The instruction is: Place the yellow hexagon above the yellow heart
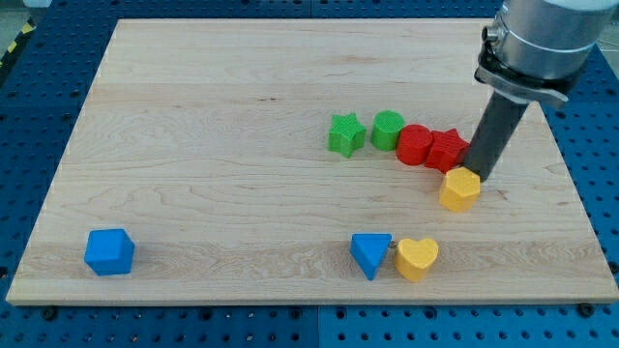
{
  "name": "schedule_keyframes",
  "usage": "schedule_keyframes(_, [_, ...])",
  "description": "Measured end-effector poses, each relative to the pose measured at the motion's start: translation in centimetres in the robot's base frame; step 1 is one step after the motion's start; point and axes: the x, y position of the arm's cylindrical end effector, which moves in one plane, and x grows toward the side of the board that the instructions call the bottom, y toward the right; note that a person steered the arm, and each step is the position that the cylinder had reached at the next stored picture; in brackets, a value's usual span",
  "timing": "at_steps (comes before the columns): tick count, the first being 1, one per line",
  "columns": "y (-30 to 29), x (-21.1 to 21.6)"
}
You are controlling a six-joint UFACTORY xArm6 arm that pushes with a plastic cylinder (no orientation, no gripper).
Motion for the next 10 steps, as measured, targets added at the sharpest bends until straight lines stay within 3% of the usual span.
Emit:
schedule_keyframes(2, [-1.7, 2.2])
schedule_keyframes(5, [-3.2, -0.6])
schedule_keyframes(7, [-3.2, 2.3])
schedule_keyframes(10, [-1.3, 3.3])
